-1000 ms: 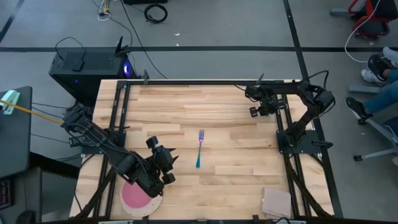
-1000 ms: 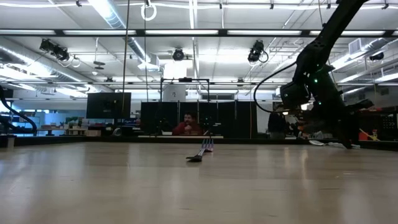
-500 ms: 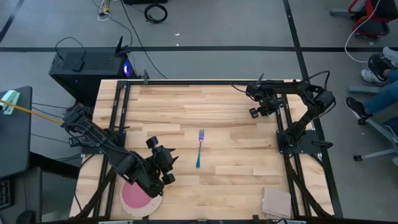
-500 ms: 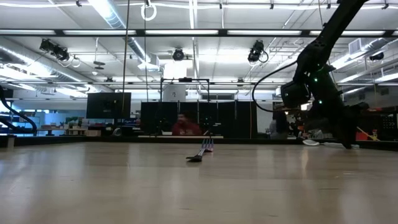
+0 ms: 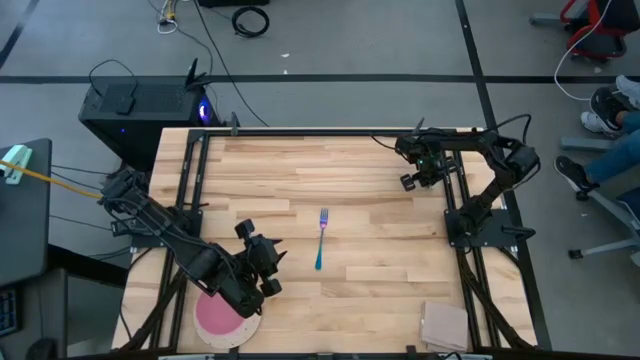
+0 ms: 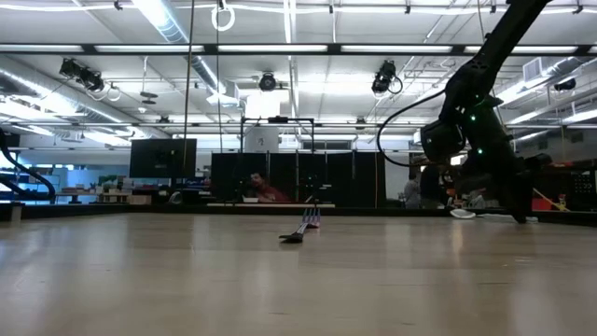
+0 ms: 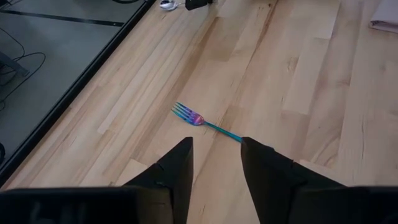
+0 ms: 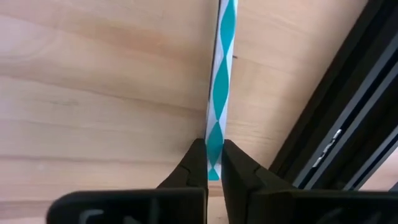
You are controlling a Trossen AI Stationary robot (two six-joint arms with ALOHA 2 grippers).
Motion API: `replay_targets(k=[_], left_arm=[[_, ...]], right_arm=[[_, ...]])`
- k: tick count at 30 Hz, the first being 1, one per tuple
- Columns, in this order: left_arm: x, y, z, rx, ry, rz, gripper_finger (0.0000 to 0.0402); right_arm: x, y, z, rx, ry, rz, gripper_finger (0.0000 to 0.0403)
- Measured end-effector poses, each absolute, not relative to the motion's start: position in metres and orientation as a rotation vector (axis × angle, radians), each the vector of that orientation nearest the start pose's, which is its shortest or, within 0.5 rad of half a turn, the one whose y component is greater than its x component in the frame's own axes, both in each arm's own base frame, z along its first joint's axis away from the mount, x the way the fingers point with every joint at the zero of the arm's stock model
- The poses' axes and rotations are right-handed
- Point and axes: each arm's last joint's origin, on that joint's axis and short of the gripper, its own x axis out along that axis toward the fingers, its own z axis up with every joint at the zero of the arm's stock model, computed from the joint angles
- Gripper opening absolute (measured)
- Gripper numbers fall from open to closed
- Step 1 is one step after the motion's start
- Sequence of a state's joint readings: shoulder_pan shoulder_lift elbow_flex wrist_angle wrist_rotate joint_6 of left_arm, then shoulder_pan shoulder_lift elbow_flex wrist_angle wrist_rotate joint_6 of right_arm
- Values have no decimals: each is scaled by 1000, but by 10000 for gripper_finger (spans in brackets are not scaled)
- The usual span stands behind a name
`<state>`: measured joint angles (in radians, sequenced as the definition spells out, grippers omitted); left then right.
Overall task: Set table place
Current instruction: Put the spoon into the bowl
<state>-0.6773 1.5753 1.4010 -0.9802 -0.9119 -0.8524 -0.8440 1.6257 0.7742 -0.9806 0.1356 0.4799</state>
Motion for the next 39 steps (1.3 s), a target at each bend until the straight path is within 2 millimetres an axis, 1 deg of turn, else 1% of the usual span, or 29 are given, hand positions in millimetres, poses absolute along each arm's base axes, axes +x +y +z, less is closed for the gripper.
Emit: replay_targets(k=[9, 13, 18, 24, 28, 33, 39], left_arm=[[254, -175, 306, 21, 633, 508, 137], [254, -175, 306, 20, 633, 508, 141], [254, -175, 306, 20, 633, 508, 146], [254, -175, 306, 20, 633, 508, 139], [254, -175, 306, 6, 629, 513, 138], [254, -175, 306, -16, 623, 521, 145], [254, -175, 306, -107, 596, 551, 142]], right_arm=[[141, -163, 131, 961, 1609, -1107, 20], [143, -160, 142, 982, 1512, -1043, 19], [142, -153, 163, 981, 1398, -989, 19], [144, -138, 187, 910, 1296, -942, 19], [149, -124, 201, 853, 1227, -902, 19], [161, -104, 215, 783, 1113, -828, 19], [179, -81, 221, 713, 1039, -712, 19]])
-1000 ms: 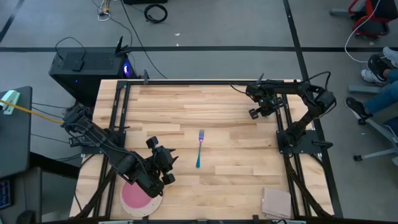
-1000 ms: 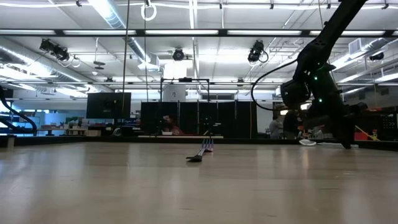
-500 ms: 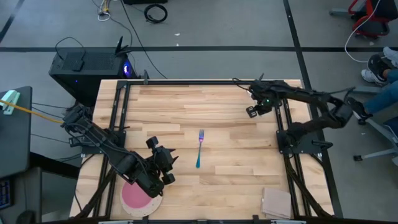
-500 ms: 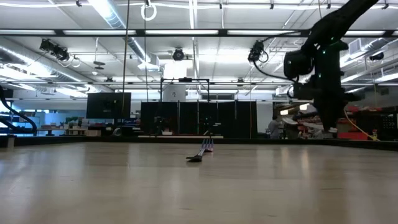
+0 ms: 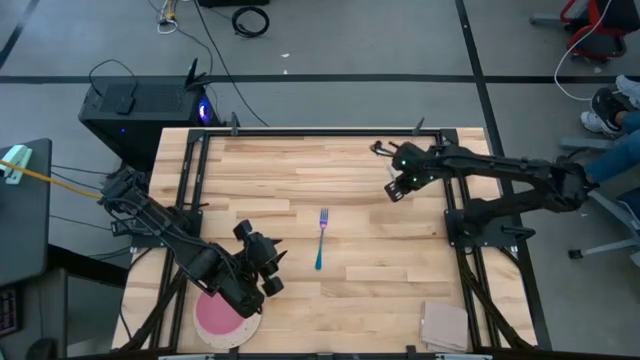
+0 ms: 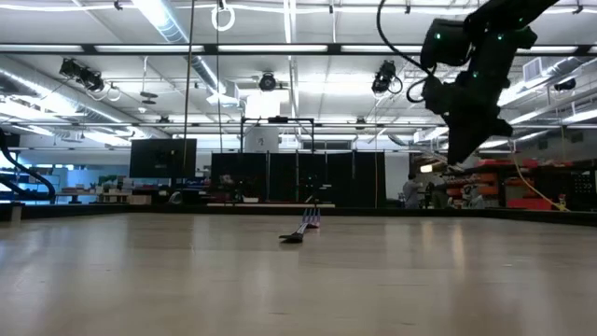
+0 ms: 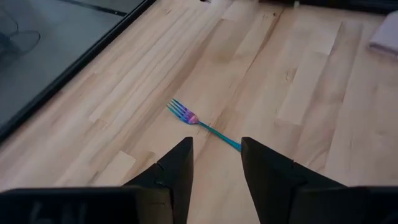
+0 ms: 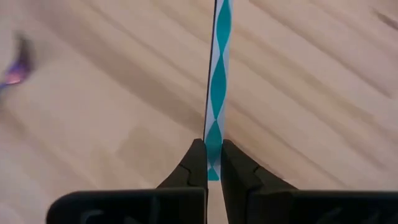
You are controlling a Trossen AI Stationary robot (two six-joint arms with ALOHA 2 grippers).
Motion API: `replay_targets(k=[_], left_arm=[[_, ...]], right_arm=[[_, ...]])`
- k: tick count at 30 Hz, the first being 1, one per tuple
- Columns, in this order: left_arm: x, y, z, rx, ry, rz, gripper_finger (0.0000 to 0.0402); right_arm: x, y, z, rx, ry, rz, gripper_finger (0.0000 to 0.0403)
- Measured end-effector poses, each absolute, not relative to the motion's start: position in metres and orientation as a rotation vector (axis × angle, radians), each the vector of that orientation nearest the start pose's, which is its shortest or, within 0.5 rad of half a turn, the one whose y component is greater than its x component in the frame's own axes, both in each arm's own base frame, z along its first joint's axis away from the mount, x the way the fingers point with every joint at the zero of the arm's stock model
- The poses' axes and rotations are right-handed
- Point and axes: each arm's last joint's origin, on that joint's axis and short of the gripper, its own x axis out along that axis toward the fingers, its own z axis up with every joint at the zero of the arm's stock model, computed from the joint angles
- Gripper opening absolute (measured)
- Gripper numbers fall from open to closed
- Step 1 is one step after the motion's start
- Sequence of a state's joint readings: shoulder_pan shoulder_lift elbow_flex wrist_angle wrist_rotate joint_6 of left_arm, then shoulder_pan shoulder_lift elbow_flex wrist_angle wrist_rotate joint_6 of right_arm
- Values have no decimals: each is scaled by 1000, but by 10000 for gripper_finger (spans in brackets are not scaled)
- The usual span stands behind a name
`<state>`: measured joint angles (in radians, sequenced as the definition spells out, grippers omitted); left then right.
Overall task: Set table place
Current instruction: Put the spoon into the bowl
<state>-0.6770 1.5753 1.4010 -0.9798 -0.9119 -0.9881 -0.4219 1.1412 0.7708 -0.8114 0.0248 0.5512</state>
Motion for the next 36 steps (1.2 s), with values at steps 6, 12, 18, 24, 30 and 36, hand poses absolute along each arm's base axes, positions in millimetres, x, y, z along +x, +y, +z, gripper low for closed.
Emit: replay_targets(k=[6, 12, 18, 24, 30, 36], left_arm=[[258, -170, 306, -171, 576, 585, 135], [274, -159, 304, -235, 537, 635, 142], [300, -137, 304, -267, 433, 726, 143], [342, -119, 303, -238, 336, 705, 132], [376, -98, 295, -252, 293, 638, 122], [398, -69, 279, -294, 271, 694, 121]], right_arm=[[199, -59, 227, 654, 943, -580, 20], [216, -39, 235, 585, 820, -468, 20], [220, -26, 237, 526, 790, -465, 20], [221, -20, 238, 480, 760, -507, 20], [222, -16, 238, 455, 752, -522, 20], [222, -15, 239, 441, 749, -510, 21]])
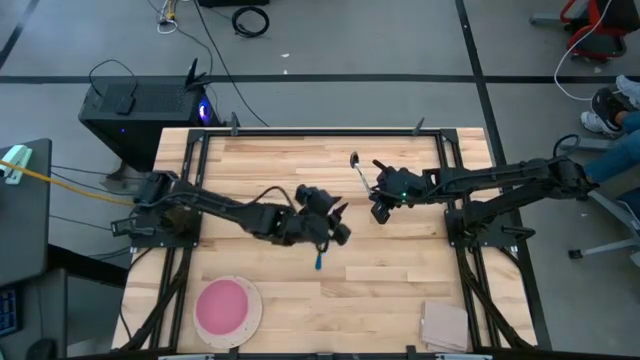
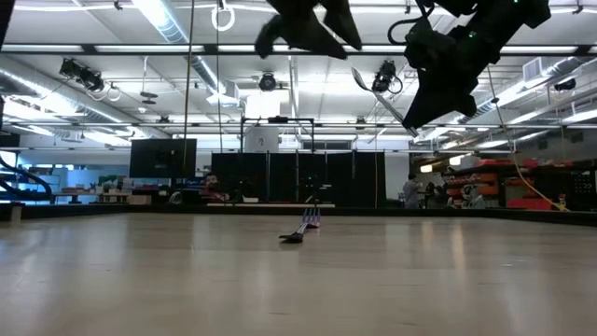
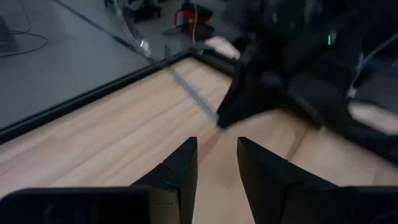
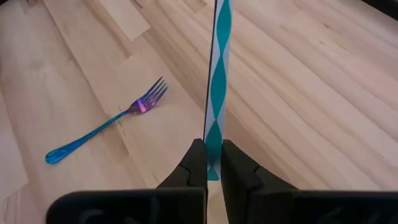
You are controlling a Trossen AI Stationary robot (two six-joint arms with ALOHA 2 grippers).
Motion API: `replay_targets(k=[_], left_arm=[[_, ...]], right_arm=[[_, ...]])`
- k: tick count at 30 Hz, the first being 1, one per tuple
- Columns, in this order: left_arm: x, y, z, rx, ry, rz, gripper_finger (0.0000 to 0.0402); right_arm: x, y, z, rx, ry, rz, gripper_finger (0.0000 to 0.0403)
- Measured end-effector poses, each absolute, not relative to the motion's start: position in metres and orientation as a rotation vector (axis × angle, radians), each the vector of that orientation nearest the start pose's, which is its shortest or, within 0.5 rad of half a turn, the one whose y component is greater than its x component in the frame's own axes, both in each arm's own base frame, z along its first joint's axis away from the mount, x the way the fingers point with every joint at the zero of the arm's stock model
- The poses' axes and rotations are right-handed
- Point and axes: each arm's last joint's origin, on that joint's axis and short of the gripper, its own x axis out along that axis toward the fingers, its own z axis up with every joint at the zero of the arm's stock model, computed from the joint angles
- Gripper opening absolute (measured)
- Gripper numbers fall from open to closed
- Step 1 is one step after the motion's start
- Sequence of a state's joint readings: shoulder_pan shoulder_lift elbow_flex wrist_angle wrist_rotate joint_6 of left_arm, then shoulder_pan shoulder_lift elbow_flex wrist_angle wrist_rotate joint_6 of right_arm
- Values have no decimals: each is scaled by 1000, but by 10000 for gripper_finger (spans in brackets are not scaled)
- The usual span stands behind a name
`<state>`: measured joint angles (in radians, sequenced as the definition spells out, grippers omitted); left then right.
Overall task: Set table place
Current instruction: Put the spoon into the bowl
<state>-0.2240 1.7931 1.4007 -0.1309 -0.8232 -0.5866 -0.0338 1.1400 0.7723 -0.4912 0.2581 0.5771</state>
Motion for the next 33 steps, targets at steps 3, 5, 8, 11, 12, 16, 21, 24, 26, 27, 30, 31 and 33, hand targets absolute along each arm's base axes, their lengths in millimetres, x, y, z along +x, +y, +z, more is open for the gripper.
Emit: replay_targets(k=[3, 5, 8, 11, 12, 16, 21, 24, 26, 27, 30, 31, 33], left_arm=[[408, -54, 273, -277, 265, 698, 117], [413, -45, 268, -264, 263, 709, 114], [422, -32, 260, -285, 243, 719, 110], [431, -19, 251, -296, 247, 687, 110], [434, -16, 248, -285, 247, 671, 110], [443, -6, 242, -271, 220, 623, 110], [444, 2, 244, -278, 200, 632, 109], [445, 7, 246, -288, 176, 636, 106], [444, 11, 247, -309, 165, 639, 105], [444, 13, 247, -324, 163, 639, 105], [445, 15, 246, -332, 164, 638, 105], [445, 15, 246, -334, 164, 637, 105], [445, 15, 246, -352, 160, 638, 105]], right_arm=[[222, -15, 239, 436, 747, -510, 21], [222, -15, 239, 434, 745, -508, 21], [223, -15, 240, 433, 738, -505, 21], [223, -15, 240, 431, 738, -504, 21], [223, -15, 240, 428, 739, -503, 21], [223, -15, 240, 422, 741, -498, 21], [223, -15, 240, 423, 741, -498, 21], [223, -15, 240, 422, 741, -498, 21], [223, -15, 240, 421, 738, -508, 21], [223, -16, 240, 420, 739, -513, 21], [223, -17, 240, 422, 736, -521, 21], [223, -18, 240, 423, 735, -523, 21], [223, -18, 240, 414, 737, -519, 21]])
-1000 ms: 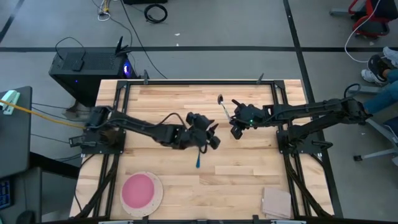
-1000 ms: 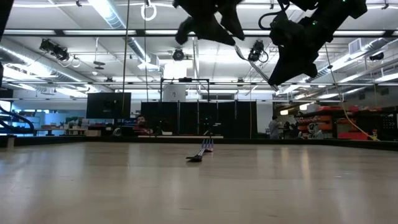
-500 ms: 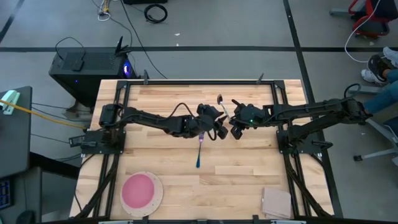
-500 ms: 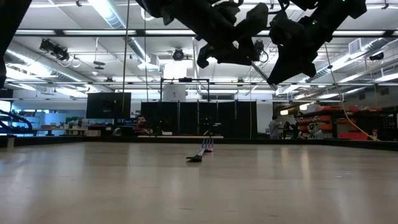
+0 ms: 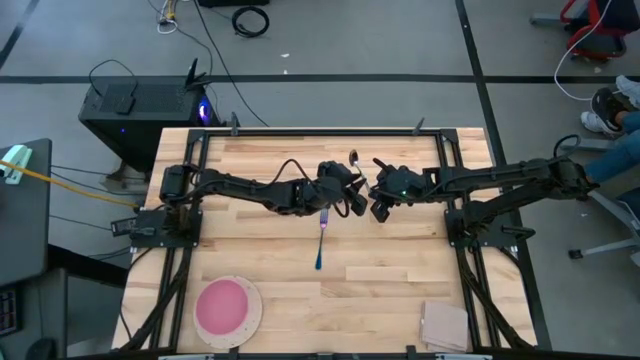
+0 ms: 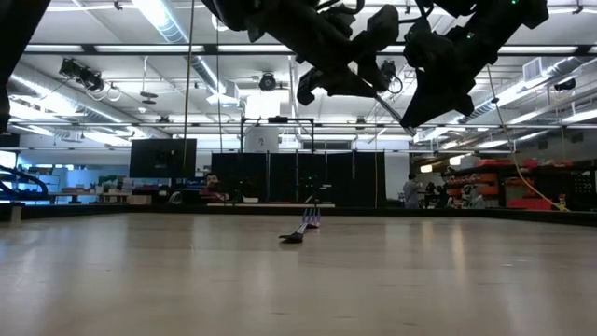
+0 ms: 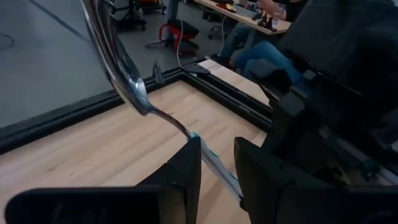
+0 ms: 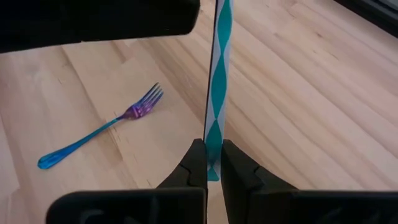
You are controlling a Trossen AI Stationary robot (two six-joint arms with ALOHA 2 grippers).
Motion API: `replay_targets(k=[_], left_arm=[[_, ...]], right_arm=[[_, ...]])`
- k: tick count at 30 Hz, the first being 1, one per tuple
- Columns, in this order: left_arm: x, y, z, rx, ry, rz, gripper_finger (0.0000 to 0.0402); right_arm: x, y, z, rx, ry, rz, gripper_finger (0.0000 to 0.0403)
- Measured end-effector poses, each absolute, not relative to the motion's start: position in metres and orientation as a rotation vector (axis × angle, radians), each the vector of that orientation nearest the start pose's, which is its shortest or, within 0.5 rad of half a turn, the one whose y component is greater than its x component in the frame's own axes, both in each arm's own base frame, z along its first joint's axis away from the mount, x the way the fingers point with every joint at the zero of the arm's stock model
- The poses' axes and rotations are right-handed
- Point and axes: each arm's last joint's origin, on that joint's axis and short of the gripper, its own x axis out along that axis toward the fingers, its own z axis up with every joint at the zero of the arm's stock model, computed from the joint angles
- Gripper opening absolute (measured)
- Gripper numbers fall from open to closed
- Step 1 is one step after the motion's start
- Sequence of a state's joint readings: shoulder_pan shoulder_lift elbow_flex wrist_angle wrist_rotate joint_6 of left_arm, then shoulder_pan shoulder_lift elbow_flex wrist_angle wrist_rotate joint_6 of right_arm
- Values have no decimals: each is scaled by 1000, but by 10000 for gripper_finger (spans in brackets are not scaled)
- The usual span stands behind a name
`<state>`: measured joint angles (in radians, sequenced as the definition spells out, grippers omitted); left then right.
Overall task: Set table place
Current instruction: Put the spoon into the bowl
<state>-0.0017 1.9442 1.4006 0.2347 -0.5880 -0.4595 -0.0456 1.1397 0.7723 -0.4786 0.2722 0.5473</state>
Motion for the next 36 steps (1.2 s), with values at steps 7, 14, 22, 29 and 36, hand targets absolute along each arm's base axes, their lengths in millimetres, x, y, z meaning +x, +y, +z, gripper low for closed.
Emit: replay_targets(k=[7, 14, 22, 29, 36], left_arm=[[445, 21, 243, -400, 199, 582, 100], [444, 22, 242, -414, 204, 583, 90], [444, 20, 241, -434, 209, 587, 82], [444, 15, 241, -432, 213, 579, 83], [443, 14, 238, -443, 235, 585, 76]], right_arm=[[223, -18, 240, 393, 746, -509, 21], [221, -18, 242, 387, 738, -502, 21], [218, -18, 245, 376, 731, -495, 21], [218, -18, 245, 375, 732, -494, 21], [218, -17, 245, 376, 734, -493, 21]])
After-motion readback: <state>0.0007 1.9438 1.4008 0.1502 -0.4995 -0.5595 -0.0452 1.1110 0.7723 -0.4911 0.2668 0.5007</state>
